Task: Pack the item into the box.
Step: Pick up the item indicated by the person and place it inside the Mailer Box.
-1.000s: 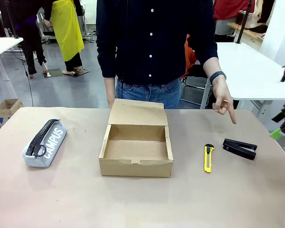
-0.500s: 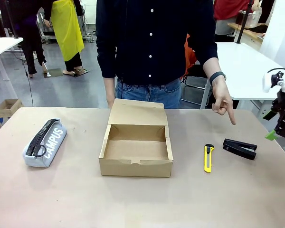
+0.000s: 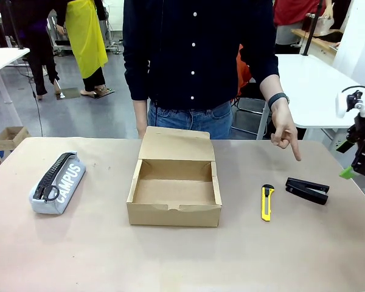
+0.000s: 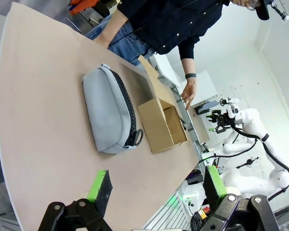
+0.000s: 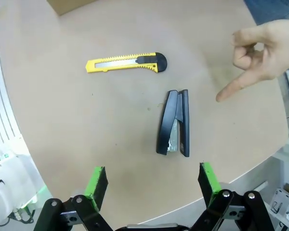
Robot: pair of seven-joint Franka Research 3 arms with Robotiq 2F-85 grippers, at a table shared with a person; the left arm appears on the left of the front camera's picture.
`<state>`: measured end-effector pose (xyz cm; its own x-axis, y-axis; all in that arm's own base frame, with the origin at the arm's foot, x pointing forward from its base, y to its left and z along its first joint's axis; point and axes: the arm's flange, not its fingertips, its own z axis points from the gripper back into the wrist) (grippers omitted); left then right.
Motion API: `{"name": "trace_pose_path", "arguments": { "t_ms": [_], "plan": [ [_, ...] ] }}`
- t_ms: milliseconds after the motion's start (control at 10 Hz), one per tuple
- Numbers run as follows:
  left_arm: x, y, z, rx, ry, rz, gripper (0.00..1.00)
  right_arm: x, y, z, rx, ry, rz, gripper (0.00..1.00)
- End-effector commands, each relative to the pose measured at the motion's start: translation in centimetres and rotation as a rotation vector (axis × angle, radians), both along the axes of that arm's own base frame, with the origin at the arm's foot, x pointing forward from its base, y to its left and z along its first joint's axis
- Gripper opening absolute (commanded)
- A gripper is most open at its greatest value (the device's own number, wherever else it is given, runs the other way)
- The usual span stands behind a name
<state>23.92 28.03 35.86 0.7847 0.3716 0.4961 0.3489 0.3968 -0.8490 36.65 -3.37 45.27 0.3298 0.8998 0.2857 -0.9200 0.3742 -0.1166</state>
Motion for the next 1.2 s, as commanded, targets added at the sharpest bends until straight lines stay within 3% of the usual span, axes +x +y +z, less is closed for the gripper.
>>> {"name": "trace_pose_path", "arguments": {
  "t_ms": [0,200,600,1100],
  "plan": [
    [0.0,0.1,0.1,-0.010,-0.036,0.005,1.00,1.7,0.8,-1.4,-0.034,0.007,0.005,1.00],
    [0.0,0.1,0.1,-0.010,-0.036,0.005,1.00,3.4,1.3,-4.8,-0.041,0.078,0.021,1.00],
    [0.0,0.1,0.1,-0.010,-0.036,0.005,1.00,6.1,1.8,-9.9,-0.053,0.097,0.038,1.00],
    [0.0,0.1,0.1,-0.010,-0.036,0.005,1.00,9.0,0.4,-13.4,-0.020,0.152,0.048,1.00]
  ]
}}
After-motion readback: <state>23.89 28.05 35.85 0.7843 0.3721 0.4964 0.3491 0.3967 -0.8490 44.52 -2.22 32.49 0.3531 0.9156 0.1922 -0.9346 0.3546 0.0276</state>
